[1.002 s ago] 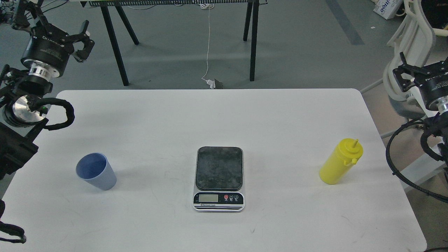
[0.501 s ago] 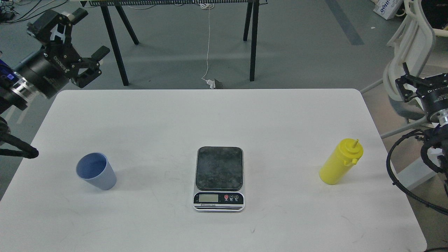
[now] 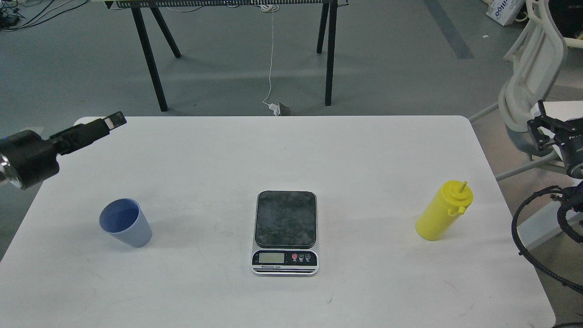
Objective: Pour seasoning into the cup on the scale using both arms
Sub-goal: 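Grasp the blue cup with the left gripper and lift it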
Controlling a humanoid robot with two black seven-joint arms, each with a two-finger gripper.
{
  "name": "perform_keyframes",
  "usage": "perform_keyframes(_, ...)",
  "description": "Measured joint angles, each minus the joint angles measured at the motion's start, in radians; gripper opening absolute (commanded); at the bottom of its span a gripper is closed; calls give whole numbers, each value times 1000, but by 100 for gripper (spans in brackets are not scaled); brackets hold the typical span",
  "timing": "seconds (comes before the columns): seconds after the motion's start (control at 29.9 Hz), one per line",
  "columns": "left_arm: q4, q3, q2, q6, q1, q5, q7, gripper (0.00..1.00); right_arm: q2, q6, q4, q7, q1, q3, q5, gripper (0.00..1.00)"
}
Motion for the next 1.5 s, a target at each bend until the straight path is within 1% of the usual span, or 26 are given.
perform_keyframes(0.1, 36, 57, 0, 89, 21, 188, 0, 76, 0, 0, 0, 0, -2, 9, 0, 100)
perform_keyframes(0.17, 68, 91, -5, 113, 24, 257, 0, 72, -2, 0, 0, 0, -3, 12, 0, 100)
perform_keyframes(0.3, 116, 138, -19, 124, 25, 298, 0, 67, -5, 0, 0, 0, -3, 17, 0, 100)
perform_keyframes(0.37, 127, 157, -35, 125, 25, 301, 0, 67, -6, 0, 0, 0, -1, 17, 0, 100)
perform_keyframes(0.47, 177, 166, -68, 125, 24, 301, 1, 66, -6, 0, 1, -1, 0, 17, -1, 100)
perform_keyframes(0.53, 211, 168, -91, 125, 24, 301, 1, 60, -6, 0, 1, -1, 0, 17, 0, 100)
perform_keyframes(0.67, 244, 172, -109, 125, 24, 302, 1, 43, -6, 0, 1, -1, 0, 17, 0, 100)
perform_keyframes(0.77, 263, 180, -112, 125, 22, 302, 1, 23, -7, 0, 1, -1, 0, 17, 0, 100)
perform_keyframes(0.84, 268, 183, -113, 125, 22, 302, 1, 14, -7, 0, 1, -1, 0, 17, 0, 100)
perform_keyframes(0.87, 269, 186, -113, 124, 22, 302, 1, 11, -7, 0, 1, -1, 0, 17, 0, 100)
perform_keyframes(1.1, 269, 222, -113, 124, 16, 301, 0, 6, -9, 0, -1, 0, -1, 20, 0, 100)
perform_keyframes(1.3, 258, 222, -112, 124, -23, 294, 0, 5, -19, 0, -1, 0, -1, 23, 0, 100)
perform_keyframes(1.4, 212, 221, -93, 123, -85, 293, 0, 5, -23, 0, -1, 0, -1, 31, 0, 100)
perform_keyframes(1.5, 129, 221, -42, 103, -160, 293, 1, 5, -34, 0, -2, 0, -3, 35, 0, 99)
